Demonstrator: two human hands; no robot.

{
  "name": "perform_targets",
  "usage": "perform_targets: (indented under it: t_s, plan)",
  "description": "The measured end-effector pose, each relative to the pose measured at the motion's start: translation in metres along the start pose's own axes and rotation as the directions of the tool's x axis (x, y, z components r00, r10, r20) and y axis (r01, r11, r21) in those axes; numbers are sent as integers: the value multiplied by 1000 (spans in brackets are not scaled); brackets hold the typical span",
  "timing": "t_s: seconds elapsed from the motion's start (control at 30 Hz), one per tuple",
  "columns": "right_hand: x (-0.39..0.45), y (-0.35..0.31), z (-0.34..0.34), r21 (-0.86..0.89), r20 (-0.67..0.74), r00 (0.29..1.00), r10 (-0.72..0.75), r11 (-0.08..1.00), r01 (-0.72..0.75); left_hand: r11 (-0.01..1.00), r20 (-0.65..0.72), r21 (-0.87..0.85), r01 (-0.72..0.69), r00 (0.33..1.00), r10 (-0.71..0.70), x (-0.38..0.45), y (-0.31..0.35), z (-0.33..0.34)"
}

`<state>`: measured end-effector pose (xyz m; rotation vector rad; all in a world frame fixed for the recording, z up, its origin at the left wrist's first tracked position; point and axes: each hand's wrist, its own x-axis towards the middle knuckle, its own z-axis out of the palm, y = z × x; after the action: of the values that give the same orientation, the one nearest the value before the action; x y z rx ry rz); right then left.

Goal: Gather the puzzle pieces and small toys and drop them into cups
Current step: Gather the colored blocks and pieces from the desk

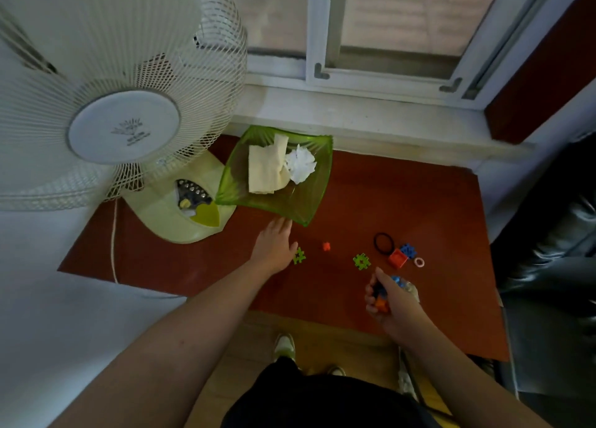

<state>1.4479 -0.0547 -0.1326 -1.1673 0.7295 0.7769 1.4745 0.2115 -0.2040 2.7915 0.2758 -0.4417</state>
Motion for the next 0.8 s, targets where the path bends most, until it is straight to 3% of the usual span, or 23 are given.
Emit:
perform_targets:
  t_s: [0.33,0.43,0.5,0.57,0.63,0.73,0.8]
  plan:
    - [2,-15,32,-22,-143,987,-73,997,71,959,-33,200,-199,977,209,38,-4,10]
    - [9,-13,38,-19,-141,987,-73,997,71,933,35,98,-347,938,345,30,-5,18]
    - [15,-11,40,-36,-117,990,-76,997,72,900,91,-89,-427,896,435,22,-4,19]
    - [21,-8,43,-74,-92,992,-88,994,82,878,80,-328,-348,916,393,13,-5,16]
    - [27,-5,47,-123,-62,992,-111,987,103,857,-22,-466,-221,971,239,8,-11,13]
    - [41,0,53,-200,-26,986,-162,968,154,856,-166,-479,-194,978,128,6,-19,11]
    - [53,4,58,-324,-29,981,-193,930,174,860,-134,-470,-198,979,152,5,-22,9]
